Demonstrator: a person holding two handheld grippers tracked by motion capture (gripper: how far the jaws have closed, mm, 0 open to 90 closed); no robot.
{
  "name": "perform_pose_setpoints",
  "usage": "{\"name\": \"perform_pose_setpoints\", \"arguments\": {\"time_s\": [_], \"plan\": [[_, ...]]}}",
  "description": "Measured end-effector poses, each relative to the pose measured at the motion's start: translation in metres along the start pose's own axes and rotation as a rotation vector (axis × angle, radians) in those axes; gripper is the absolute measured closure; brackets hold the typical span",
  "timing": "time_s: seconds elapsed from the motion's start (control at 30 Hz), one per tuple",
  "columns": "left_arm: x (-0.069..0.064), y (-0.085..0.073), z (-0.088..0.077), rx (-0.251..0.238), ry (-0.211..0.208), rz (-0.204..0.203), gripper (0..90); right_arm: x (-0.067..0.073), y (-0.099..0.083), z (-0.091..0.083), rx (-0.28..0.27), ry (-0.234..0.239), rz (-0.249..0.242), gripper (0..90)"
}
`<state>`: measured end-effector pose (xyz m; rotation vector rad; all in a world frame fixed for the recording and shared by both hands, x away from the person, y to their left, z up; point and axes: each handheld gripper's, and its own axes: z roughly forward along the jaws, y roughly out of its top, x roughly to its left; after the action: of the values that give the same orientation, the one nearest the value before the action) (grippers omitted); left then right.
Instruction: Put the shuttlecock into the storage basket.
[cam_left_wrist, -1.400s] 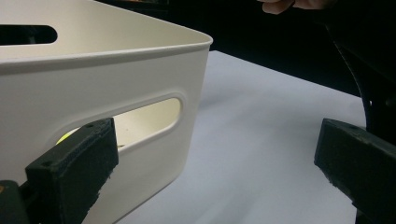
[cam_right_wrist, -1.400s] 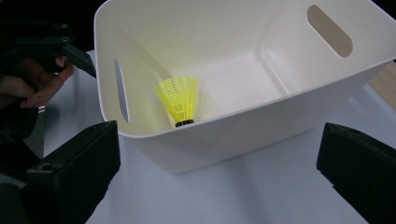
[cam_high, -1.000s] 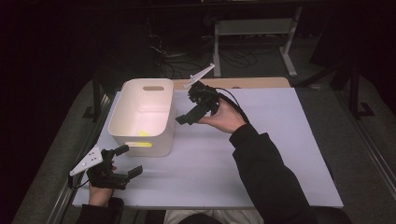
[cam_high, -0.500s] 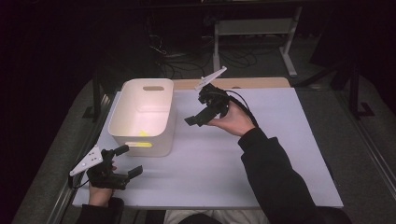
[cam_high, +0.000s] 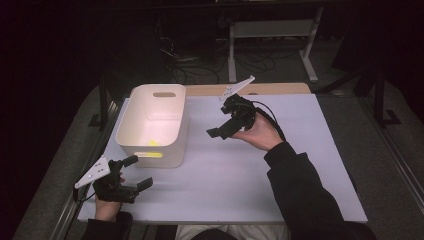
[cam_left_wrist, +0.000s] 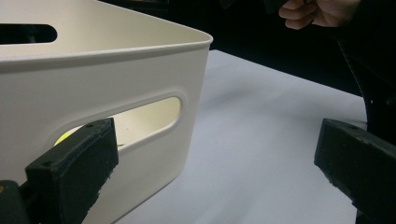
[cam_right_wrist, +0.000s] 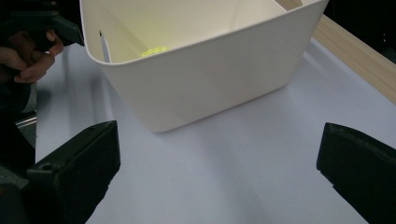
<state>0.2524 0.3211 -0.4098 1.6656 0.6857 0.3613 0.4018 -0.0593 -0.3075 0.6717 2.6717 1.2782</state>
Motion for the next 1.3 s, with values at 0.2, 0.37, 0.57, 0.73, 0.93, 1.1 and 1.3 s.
{"name": "perform_pose_setpoints", "arguments": {"time_s": [0.2, 0.37, 0.57, 0.73, 0.93, 1.1, 1.3], "plan": [[0.000, 0.000, 0.000, -0.001, 0.001, 0.000, 0.0, -0.001, -0.008, -0.003, -0.005, -0.005, 0.005, 0.0], [0.000, 0.000, 0.000, -0.001, 0.001, 0.000, 0.0, -0.002, -0.013, -0.005, -0.012, -0.007, 0.013, 0.0], [0.000, 0.000, 0.000, 0.000, 0.003, -0.001, 0.0, -0.004, -0.024, -0.007, -0.010, -0.014, 0.029, 0.0], [0.000, 0.000, 0.000, 0.000, 0.003, -0.002, 0.0, -0.007, -0.030, -0.010, -0.005, -0.022, 0.037, 0.0], [0.000, 0.000, 0.000, 0.000, 0.004, -0.001, 0.0, -0.010, -0.038, -0.013, -0.011, -0.028, 0.053, 0.0], [0.000, 0.000, 0.000, 0.000, 0.005, -0.002, 0.0, -0.011, -0.045, -0.017, -0.017, -0.032, 0.062, 0.0], [0.000, 0.000, 0.000, 0.000, 0.006, -0.002, 0.0, -0.014, -0.056, -0.024, -0.032, -0.041, 0.080, 0.0]]}}
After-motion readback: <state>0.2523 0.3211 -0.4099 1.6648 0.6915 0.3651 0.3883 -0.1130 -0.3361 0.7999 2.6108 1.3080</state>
